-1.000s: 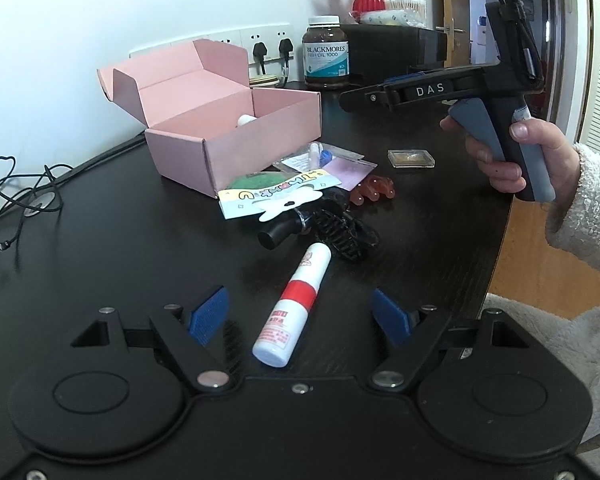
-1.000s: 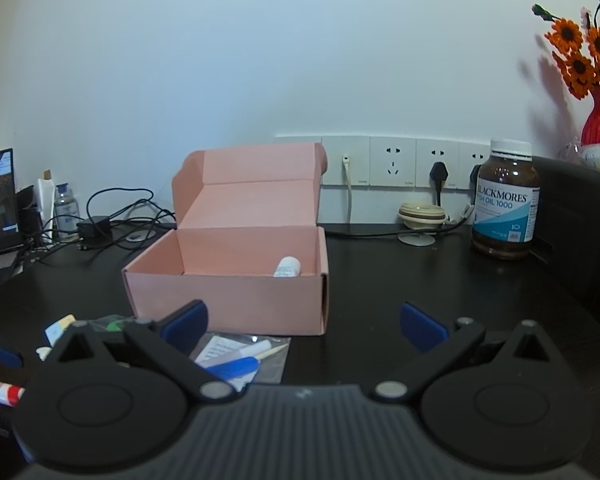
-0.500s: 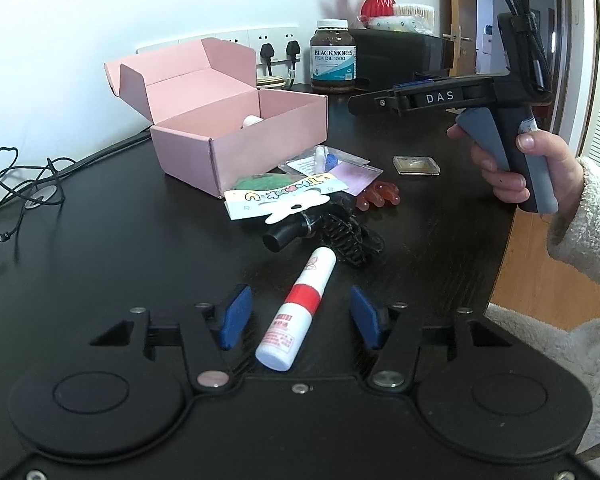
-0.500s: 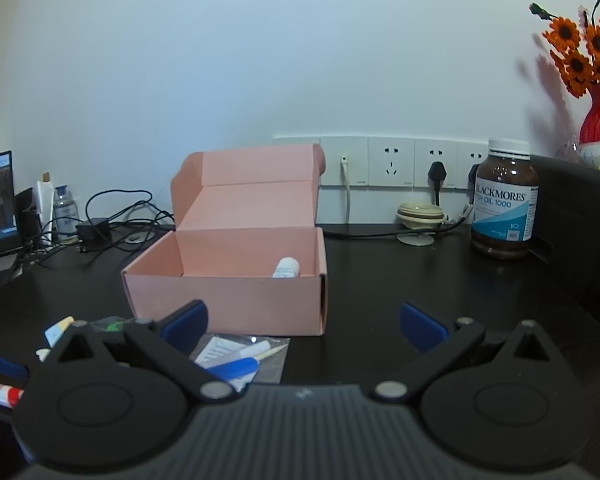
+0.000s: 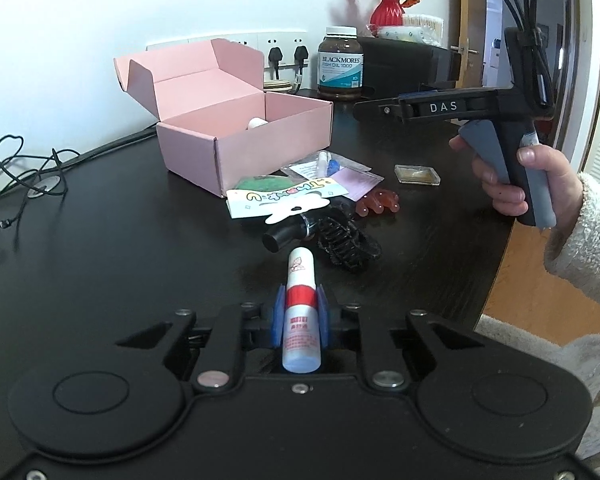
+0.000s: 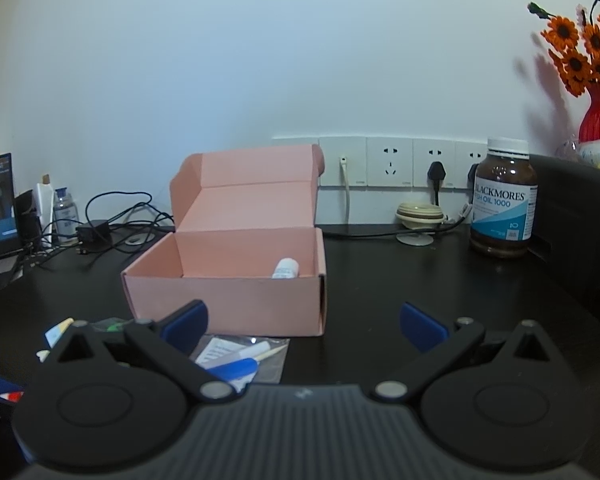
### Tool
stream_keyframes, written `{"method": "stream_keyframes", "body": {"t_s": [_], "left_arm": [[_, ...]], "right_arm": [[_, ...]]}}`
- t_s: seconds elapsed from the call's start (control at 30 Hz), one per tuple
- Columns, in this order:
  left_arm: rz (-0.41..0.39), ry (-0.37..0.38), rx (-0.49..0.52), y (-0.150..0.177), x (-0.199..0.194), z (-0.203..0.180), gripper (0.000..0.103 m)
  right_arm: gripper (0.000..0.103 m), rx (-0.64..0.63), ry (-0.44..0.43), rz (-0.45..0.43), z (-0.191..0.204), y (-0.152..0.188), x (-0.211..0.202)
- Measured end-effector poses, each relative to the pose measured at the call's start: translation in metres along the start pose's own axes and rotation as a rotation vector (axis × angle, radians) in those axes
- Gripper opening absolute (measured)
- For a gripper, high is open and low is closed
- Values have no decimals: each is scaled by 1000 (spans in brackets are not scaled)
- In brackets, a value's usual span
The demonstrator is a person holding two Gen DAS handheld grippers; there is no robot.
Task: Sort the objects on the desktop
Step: 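Close the left gripper on the red-and-white tube, then lift the red-and-white tube with the left gripper toward the pink box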
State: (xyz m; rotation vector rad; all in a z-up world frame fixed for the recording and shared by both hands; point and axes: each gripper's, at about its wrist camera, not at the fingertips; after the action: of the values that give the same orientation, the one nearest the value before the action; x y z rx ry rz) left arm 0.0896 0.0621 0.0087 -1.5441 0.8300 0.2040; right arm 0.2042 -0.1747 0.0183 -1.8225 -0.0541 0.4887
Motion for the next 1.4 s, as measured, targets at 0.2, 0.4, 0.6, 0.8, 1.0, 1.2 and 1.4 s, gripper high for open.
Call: {"method": "stream_keyframes", "body": {"t_s": [0.2,0.4,0.6,0.8,1.0,1.2,1.4], "left_arm": [[-17,-18,33,1,-2,-4,17],[-44,-30,61,3,-8,-6,17],[-78,-40,60,-1,-19,-3,17],[-117,-58,47,-10,-26,1,17],[-155,-68,51,-14,-26,0,17],[-183,-66,33,-22,-25,3,4],[-136,-98,-6,-18,-18,13,8]], "right_arm": [[102,-3,5,-4,0,0,-1],[102,-3,2,-5,0,0,-1],[102,-5,3,-8,0,0,0],[102,2,-2,-8,-2,1,0],[102,4,-2,-11,-2,1,-2],[102,12,-6,-10,-3,1,-3],[102,11,-6,-10,-3,1,-3]]}}
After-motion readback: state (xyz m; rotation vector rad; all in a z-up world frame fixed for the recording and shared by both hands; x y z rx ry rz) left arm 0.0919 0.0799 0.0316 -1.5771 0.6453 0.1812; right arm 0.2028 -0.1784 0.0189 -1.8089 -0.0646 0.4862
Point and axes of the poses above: each gripper's, at about its wrist camera, not at the fingertips, and x roughly the way its jaws point, z to its left, y to its underside, and after that the axes turned 15 degrees about -x, right-handed
